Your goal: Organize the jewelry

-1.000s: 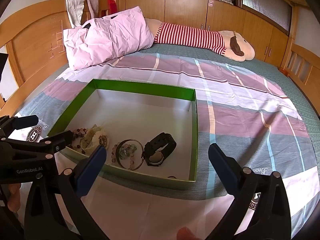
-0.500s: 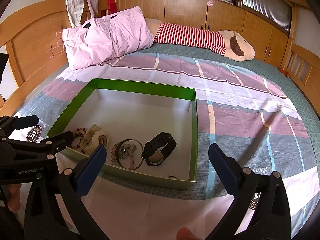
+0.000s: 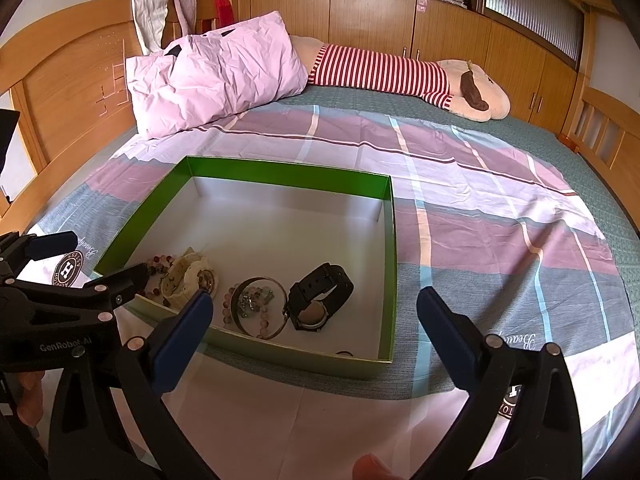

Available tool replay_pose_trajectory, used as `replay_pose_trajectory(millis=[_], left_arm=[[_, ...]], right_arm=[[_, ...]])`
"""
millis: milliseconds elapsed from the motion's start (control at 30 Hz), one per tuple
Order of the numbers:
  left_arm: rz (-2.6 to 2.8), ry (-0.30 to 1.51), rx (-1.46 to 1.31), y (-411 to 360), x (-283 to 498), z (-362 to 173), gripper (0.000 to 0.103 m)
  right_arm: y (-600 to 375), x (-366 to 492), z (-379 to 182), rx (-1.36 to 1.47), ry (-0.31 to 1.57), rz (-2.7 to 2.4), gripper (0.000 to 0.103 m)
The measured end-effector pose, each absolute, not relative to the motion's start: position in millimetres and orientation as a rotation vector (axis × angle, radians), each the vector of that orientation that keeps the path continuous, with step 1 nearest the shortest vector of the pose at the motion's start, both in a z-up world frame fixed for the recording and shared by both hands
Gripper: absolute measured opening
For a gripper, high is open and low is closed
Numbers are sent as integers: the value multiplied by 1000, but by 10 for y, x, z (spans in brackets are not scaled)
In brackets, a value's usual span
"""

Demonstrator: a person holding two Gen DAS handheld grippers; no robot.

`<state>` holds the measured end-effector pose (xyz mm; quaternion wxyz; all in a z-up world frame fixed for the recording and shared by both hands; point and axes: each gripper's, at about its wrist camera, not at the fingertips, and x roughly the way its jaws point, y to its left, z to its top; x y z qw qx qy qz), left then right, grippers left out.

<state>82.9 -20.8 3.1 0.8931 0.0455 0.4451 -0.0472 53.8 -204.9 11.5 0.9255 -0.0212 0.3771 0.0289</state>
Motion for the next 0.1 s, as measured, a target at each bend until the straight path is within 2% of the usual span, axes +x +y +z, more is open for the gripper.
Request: replay_pose_trajectory(millis=[100], left_arm=[[-99,929,94,-211,840,29,101]], right_arm=[[-2055,538,109,-44,774,59,102]])
